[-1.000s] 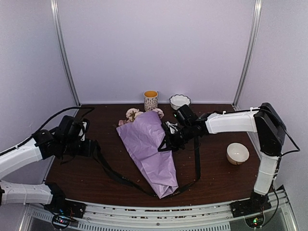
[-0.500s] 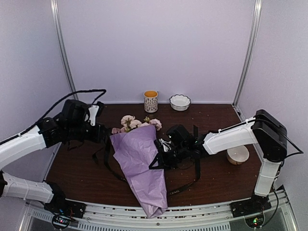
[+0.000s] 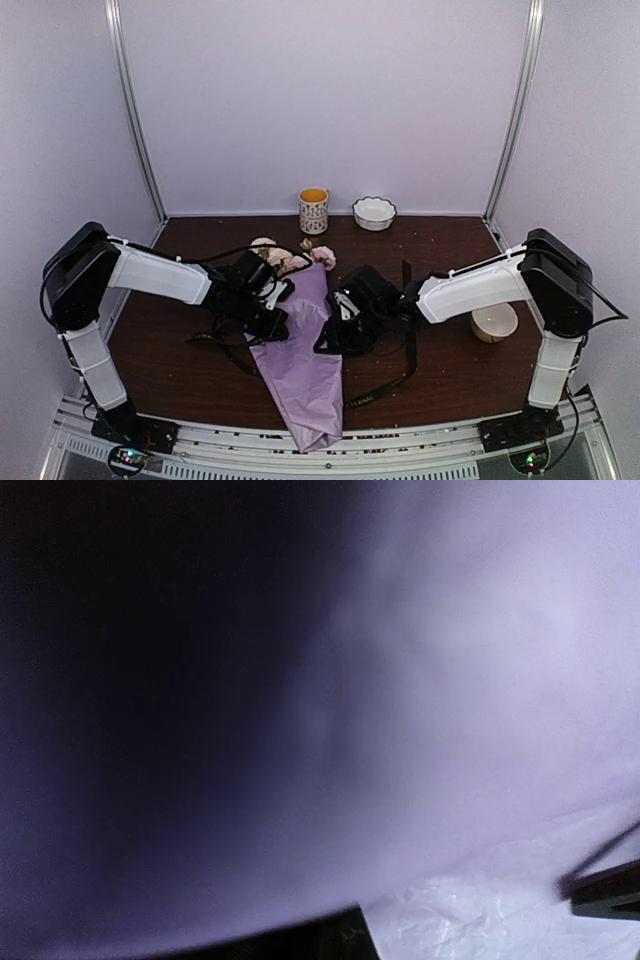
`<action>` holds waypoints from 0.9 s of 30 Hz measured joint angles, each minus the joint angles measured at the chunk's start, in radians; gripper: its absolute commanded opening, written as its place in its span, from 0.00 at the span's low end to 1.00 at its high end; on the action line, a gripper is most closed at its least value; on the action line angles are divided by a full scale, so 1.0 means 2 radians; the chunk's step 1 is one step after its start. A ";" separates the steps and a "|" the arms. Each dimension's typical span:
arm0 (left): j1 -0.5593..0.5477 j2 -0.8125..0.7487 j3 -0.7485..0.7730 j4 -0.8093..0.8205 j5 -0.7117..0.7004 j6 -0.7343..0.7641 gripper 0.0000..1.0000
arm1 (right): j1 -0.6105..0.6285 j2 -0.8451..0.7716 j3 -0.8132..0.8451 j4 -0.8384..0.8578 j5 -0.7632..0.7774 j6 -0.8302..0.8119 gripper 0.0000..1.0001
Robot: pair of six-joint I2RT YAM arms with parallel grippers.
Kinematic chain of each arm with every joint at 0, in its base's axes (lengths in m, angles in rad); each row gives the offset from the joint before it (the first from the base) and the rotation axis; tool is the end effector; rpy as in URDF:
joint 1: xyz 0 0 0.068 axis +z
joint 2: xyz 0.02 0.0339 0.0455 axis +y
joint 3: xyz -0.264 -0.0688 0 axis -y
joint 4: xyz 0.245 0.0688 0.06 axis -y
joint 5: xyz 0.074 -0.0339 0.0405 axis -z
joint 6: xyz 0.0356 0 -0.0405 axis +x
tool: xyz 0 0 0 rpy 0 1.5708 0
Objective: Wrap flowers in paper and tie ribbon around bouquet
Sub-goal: Place the folded bouquet on the ribbon, then pick up the right side of the ribbon from the center of the board.
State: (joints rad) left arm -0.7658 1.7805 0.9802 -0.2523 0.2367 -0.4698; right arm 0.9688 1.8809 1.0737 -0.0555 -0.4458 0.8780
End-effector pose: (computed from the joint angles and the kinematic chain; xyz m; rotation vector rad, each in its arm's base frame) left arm 0.2411 -0.2434 0.1434 0.4950 2.7280 -0.6941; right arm 0.2039 0.3238 0.1488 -0.3621 2.7919 1.2106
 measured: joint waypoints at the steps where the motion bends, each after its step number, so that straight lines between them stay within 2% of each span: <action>1: 0.000 0.013 -0.002 0.011 0.005 -0.004 0.00 | 0.000 -0.006 0.002 -0.019 0.015 -0.011 0.43; 8: 0.003 0.014 -0.019 0.060 0.019 -0.019 0.00 | -0.005 -0.106 0.027 -0.192 0.165 -0.103 0.52; 14: 0.003 0.013 -0.033 0.087 0.020 -0.023 0.00 | -0.046 -0.160 0.002 -0.290 0.269 -0.128 0.60; 18: 0.003 0.011 -0.037 0.093 0.020 -0.024 0.00 | -0.056 -0.150 -0.036 -0.321 0.272 -0.135 0.61; 22: 0.003 0.010 -0.039 0.095 0.020 -0.024 0.00 | -0.056 -0.129 -0.071 -0.316 0.247 -0.134 0.61; 24: 0.003 0.009 -0.039 0.095 0.019 -0.023 0.00 | -0.056 -0.123 -0.084 -0.310 0.234 -0.131 0.55; 25: 0.003 0.008 -0.040 0.095 0.018 -0.023 0.00 | -0.056 -0.123 -0.084 -0.307 0.230 -0.132 0.46; 27: 0.003 0.006 -0.041 0.095 0.015 -0.023 0.00 | -0.056 -0.121 -0.085 -0.300 0.222 -0.135 0.19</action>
State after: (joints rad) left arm -0.7605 1.7931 0.8978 -0.0628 0.2665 -0.5148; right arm 0.8577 1.6386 0.9043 -0.6563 -0.0010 0.6086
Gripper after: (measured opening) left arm 0.010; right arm 0.497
